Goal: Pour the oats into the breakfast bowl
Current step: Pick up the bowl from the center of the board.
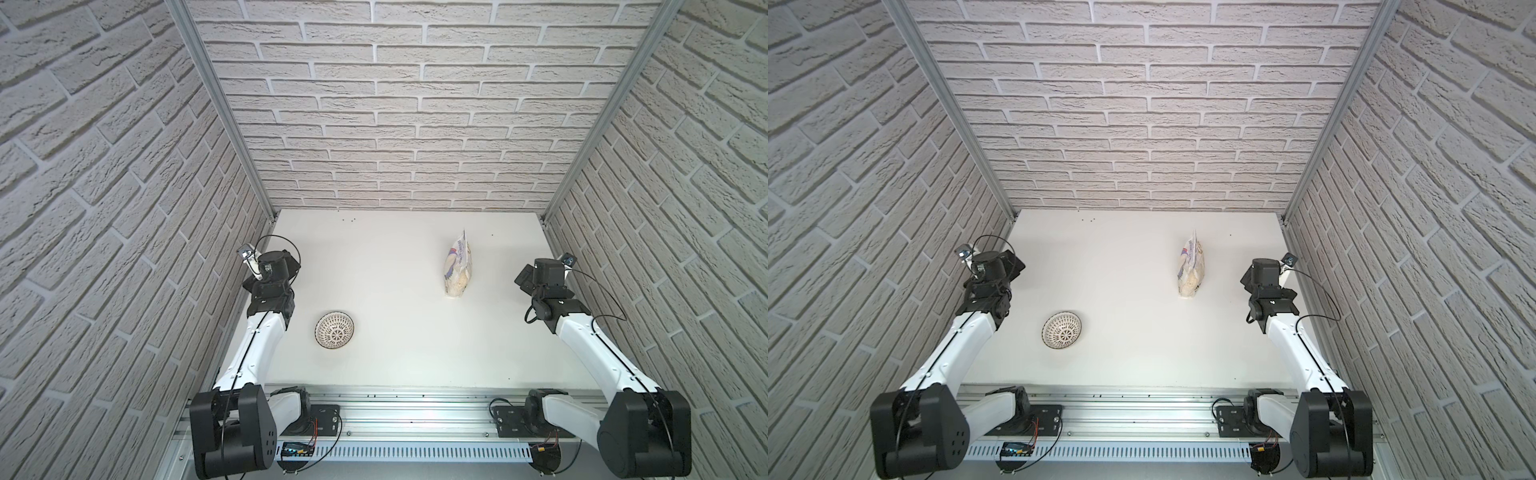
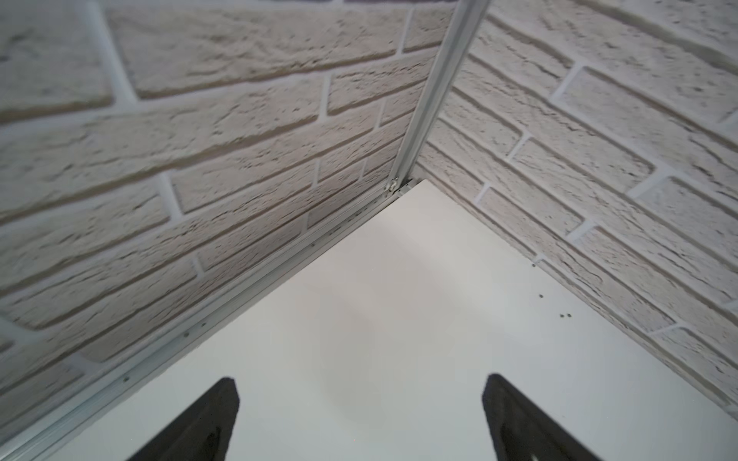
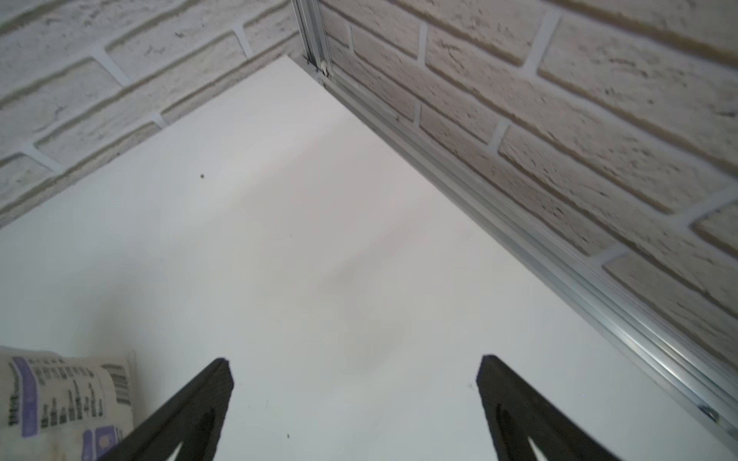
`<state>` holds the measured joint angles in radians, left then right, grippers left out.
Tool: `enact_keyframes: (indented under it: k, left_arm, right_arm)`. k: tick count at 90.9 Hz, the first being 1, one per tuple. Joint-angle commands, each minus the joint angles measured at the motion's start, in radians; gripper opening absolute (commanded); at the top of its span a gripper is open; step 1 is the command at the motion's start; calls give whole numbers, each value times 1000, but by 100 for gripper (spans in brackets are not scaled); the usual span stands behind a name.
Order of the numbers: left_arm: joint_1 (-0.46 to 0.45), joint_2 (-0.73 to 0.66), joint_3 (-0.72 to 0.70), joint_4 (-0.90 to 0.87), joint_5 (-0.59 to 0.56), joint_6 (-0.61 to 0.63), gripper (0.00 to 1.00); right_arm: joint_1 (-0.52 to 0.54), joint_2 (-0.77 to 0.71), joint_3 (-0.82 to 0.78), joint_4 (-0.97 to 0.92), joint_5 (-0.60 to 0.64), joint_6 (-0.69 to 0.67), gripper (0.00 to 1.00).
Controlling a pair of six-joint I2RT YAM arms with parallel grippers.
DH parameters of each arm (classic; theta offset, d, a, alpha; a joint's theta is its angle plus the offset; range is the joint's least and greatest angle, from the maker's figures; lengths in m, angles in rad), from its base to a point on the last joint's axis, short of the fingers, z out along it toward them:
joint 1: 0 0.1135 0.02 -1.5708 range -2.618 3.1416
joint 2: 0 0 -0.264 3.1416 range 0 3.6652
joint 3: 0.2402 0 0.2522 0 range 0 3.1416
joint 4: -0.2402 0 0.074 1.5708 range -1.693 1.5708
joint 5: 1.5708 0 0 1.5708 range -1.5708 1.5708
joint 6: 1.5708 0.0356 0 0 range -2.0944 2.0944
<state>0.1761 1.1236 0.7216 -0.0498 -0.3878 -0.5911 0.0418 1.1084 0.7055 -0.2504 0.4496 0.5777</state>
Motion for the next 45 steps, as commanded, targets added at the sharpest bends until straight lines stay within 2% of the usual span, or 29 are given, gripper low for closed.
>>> enact_keyframes:
  k: [1, 13, 22, 32, 45]
  left_arm:
    - [-28, -30, 52, -370, 75, -216, 98]
    - [-224, -79, 132, -626, -95, -300, 97]
    - [-334, -107, 141, -734, -142, -338, 98]
    - [-361, -157, 97, -818, -99, -411, 96]
    - [-405, -268, -8, -823, -5, -482, 87]
  right_arm:
    - [2, -78, -41, -163, -99, 54, 99]
    - [4, -190, -96, -160, -206, 41, 99]
    - [5, -234, -122, -160, -282, 41, 99]
    - [6, -254, -158, -133, -331, 40, 99]
    - [7, -259, -160, -108, -409, 37, 99]
